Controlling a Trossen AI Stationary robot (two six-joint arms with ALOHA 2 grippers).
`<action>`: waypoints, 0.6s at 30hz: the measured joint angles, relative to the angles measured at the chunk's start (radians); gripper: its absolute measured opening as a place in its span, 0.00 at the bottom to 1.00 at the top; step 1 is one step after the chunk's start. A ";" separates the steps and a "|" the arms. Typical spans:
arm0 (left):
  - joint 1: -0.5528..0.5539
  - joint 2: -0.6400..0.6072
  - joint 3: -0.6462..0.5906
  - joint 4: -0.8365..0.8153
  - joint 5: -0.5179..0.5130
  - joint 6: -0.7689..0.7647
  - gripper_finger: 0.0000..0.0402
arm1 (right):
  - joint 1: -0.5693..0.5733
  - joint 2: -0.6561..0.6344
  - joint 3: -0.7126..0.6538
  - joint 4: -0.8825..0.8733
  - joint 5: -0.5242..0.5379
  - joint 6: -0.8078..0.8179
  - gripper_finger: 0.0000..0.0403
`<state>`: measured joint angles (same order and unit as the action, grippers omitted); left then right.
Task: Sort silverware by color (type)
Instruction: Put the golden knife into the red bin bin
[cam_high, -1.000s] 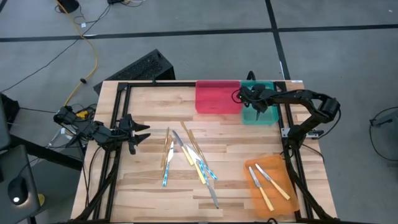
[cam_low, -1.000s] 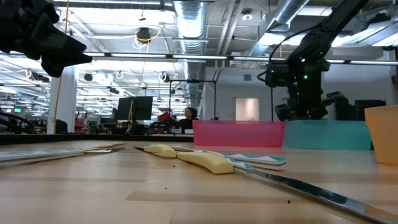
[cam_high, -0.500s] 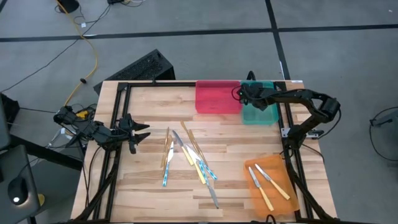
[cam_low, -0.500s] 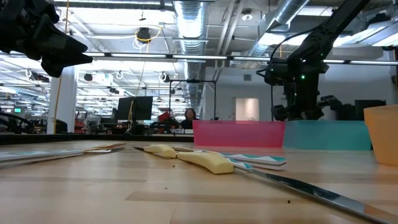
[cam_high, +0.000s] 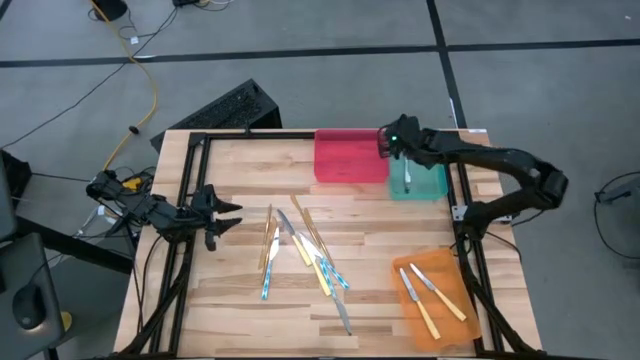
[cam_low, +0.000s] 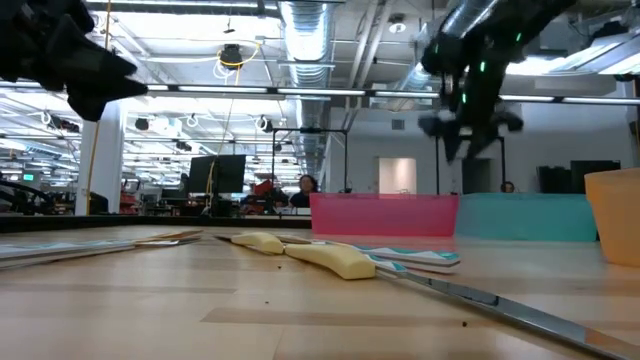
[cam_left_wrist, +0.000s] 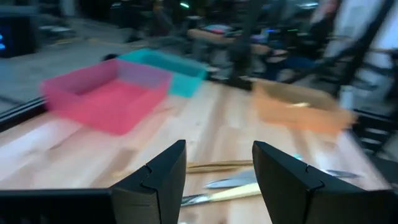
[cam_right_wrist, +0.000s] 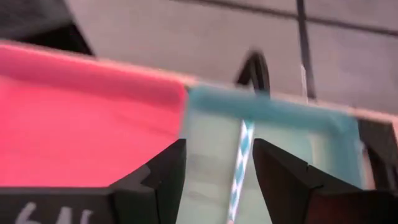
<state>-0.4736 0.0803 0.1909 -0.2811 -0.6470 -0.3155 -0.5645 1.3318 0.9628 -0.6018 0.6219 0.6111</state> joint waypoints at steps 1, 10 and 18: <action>0.000 0.000 0.000 0.022 0.036 0.014 0.42 | 0.021 -0.030 0.015 -0.011 0.001 -0.015 0.51; 0.000 0.114 0.001 0.059 0.130 -0.105 0.42 | 0.273 -0.278 0.058 -0.044 -0.026 0.036 0.50; 0.000 0.419 0.080 0.003 0.137 -0.387 0.42 | 0.492 -0.347 0.058 -0.152 0.018 0.209 0.50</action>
<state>-0.4740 0.4998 0.2710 -0.2777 -0.5099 -0.7029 -0.0727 0.9845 1.0206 -0.7540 0.6401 0.8203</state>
